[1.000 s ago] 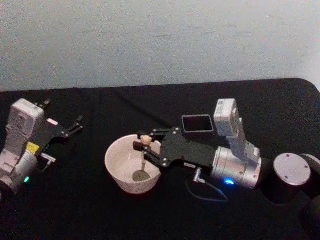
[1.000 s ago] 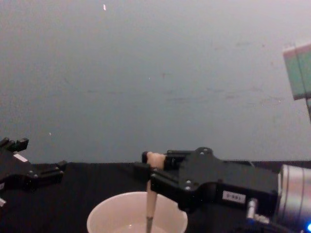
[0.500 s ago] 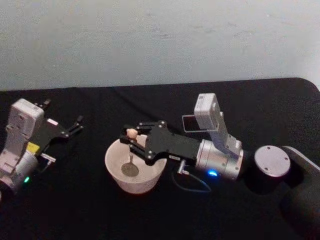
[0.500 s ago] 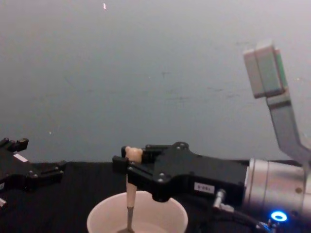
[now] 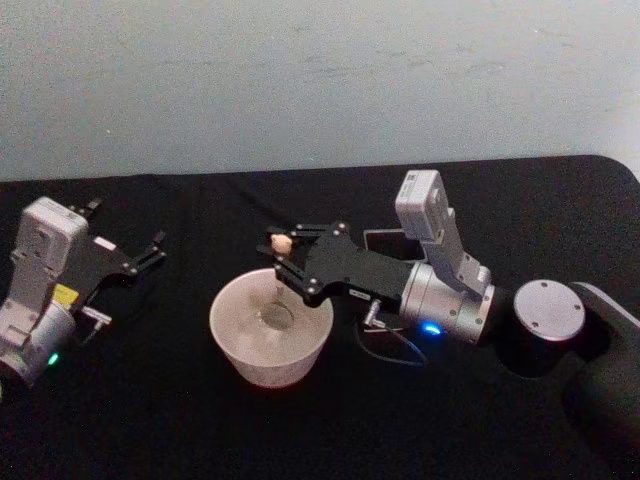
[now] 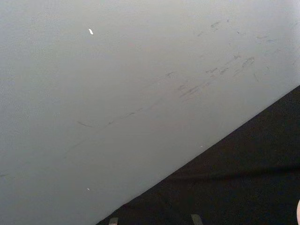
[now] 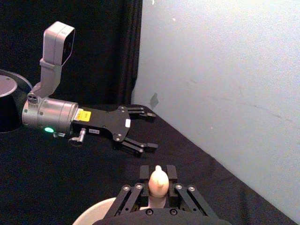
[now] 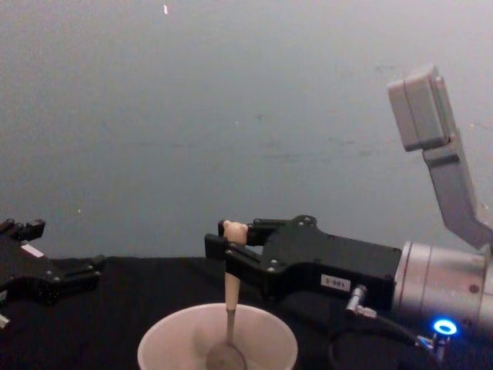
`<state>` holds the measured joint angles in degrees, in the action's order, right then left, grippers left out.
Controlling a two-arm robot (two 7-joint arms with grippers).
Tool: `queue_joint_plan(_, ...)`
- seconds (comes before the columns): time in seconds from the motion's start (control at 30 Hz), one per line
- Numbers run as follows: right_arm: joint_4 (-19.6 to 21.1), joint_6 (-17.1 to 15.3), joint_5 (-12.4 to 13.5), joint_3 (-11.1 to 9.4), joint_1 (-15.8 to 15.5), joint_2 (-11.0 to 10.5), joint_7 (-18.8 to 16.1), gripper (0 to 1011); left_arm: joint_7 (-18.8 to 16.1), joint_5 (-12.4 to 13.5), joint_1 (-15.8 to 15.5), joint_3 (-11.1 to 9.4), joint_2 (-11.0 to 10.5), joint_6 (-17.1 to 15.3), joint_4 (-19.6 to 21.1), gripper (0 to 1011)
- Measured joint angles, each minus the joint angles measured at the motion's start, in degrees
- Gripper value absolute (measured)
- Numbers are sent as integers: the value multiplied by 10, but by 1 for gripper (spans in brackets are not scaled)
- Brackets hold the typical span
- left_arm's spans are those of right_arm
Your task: Pick up the stirring spoon with one hand, stir inside the cup, then place it back in its original position.
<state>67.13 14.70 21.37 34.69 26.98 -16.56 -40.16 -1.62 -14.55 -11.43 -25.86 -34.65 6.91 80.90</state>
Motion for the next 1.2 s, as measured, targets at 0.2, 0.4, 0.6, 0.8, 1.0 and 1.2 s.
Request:
queue_joint_plan(0.2, 5, 0, -2, -6, -4, -4, 2, 214, 0, 0, 0, 0, 0, 0, 0, 1001)
queue_joint_plan(0.4, 20, -4, -5, -13, -15, -17, 5, 214, 0, 0, 0, 0, 0, 0, 0, 1001)
queue_joint_plan(0.6, 55, -16, 0, -16, -37, -38, -1, 214, 0, 0, 0, 0, 0, 0, 0, 1001)
queue_joint_plan(0.8, 84, -25, 7, -6, -55, -51, -16, 214, 0, 0, 0, 0, 0, 0, 0, 1001)
queue_joint_plan(1.0, 90, -27, 14, 6, -55, -43, -23, 214, 0, 0, 0, 0, 0, 0, 0, 1001)
queue_joint_plan(1.2, 83, -23, 19, 12, -45, -27, -23, 214, 0, 0, 0, 0, 0, 0, 0, 1001)
